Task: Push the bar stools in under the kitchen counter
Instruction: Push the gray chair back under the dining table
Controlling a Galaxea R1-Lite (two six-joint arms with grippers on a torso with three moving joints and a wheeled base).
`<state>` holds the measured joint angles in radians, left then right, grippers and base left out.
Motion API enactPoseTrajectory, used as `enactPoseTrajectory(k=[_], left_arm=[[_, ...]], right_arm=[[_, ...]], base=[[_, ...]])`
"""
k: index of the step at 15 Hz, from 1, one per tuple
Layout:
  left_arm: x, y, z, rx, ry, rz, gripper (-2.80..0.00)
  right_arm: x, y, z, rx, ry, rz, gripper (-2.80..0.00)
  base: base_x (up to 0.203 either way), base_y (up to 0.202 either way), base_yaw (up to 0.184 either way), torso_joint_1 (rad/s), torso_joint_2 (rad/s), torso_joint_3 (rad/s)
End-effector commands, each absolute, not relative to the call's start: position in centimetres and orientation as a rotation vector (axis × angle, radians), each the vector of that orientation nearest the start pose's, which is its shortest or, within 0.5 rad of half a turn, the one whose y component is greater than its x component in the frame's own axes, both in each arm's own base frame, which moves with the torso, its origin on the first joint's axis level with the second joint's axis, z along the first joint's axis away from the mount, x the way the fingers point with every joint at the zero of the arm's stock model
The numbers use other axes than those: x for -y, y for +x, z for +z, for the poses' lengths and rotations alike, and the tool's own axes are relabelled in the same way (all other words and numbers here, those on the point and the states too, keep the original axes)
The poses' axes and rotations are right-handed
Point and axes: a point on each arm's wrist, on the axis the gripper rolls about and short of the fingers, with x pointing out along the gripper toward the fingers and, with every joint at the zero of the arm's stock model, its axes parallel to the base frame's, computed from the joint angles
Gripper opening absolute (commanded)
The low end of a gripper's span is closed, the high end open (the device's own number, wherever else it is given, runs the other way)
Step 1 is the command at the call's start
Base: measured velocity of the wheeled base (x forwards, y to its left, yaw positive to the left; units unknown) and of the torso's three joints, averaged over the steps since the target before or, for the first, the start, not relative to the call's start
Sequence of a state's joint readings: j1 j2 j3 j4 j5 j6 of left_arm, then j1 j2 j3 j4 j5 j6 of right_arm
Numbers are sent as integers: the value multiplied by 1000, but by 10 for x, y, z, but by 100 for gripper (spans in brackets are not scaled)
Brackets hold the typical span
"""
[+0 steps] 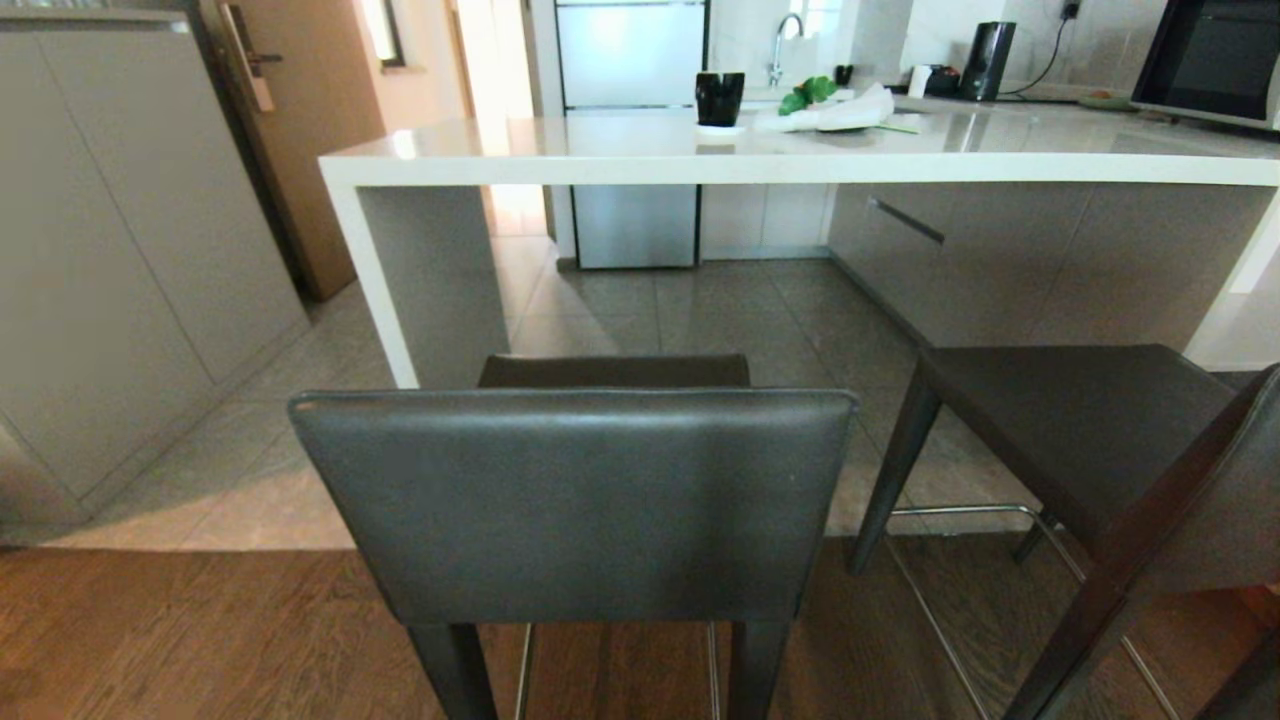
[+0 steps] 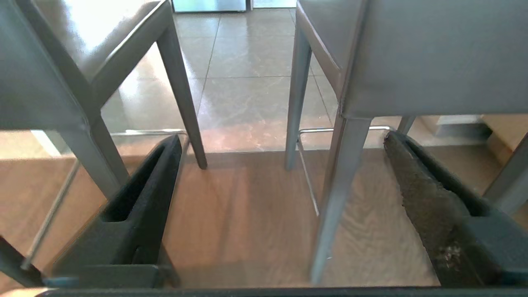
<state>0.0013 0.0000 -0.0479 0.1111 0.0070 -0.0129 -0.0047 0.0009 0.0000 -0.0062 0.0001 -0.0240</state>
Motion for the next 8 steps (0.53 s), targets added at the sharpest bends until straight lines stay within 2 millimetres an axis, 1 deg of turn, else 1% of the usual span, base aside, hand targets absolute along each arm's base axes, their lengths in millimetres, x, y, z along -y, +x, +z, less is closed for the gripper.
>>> enactPoseTrajectory(k=[1, 7, 8], left_arm=[[0, -27, 77, -66, -12, 8, 0], [0, -27, 77, -66, -18, 5, 0], [0, -27, 77, -66, -20, 5, -280]], right_arm=[[0, -23, 76, 5, -30, -2, -280], [0, -23, 76, 6, -14, -6, -280], [0, -23, 76, 6, -8, -6, -280]], base=[[0, 0, 0, 0, 0, 0], [0, 0, 0, 0, 0, 0], [0, 0, 0, 0, 0, 0]])
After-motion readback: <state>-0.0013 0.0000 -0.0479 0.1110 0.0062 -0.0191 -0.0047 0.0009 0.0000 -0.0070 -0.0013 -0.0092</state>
